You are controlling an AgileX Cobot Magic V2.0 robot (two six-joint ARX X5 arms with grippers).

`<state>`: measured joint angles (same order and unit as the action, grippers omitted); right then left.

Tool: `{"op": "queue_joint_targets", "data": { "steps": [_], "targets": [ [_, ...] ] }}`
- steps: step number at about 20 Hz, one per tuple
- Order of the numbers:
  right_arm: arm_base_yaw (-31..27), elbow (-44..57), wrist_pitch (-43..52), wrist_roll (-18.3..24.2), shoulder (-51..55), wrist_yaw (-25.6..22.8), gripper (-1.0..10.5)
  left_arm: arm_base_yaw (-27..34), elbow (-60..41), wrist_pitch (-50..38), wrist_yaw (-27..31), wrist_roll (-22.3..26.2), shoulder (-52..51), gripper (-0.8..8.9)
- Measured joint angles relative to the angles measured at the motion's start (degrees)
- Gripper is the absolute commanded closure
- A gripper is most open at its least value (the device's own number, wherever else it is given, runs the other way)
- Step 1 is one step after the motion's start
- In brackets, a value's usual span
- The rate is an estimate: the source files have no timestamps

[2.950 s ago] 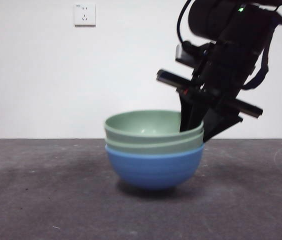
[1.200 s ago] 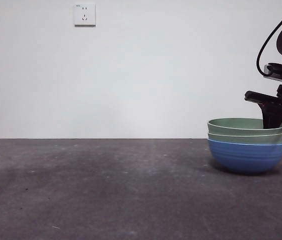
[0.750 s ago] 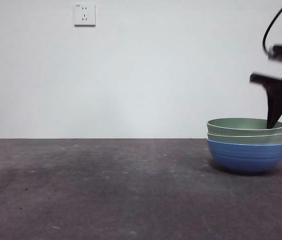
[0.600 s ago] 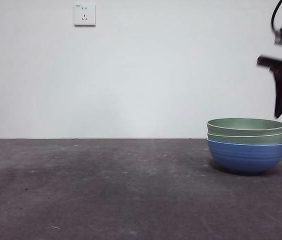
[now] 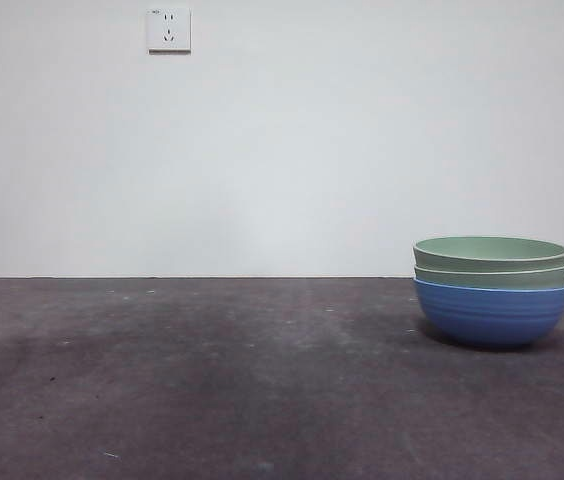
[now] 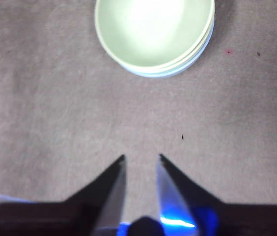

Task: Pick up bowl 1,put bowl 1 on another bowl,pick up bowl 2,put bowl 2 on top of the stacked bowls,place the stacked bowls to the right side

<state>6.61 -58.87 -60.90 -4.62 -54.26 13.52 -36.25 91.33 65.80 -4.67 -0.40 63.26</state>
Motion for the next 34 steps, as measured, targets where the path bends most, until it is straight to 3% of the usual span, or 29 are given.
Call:
{"op": "queue_joint_targets", "data": {
  "steps": [1, 7, 26, 28, 30, 34],
  "targets": [
    [0.17, 0.00, -0.63, 0.22, 1.29, 0.00, 9.6, 0.00, 0.00, 0.00, 0.00, -0.02, 0.00, 8.16],
    [0.20, 0.00, -2.27, 1.03, 5.51, -0.02, 9.5, 0.00, 0.00, 0.07, 0.02, 0.04, 0.00, 8.21],
    [0.20, 0.00, -2.27, 1.05, 5.49, -0.09, 9.4, 1.57, -0.04, -1.14, 0.48, 1.29, -1.33, 8.17],
    [0.17, 0.00, -2.27, 1.05, 5.49, -0.11, 9.4, 5.86, -0.79, -6.45, -0.07, 2.64, -4.31, 8.17],
    [0.20, 0.00, -2.27, 1.05, 5.46, -0.09, 9.4, 11.58, -5.01, -17.35, -2.05, 3.89, -9.16, 8.17],
    [0.20, 0.00, -2.27, 1.05, 5.49, -0.09, 9.4, 22.29, -25.55, -44.15, -4.00, 4.48, -22.99, 8.17]
  ]
}}
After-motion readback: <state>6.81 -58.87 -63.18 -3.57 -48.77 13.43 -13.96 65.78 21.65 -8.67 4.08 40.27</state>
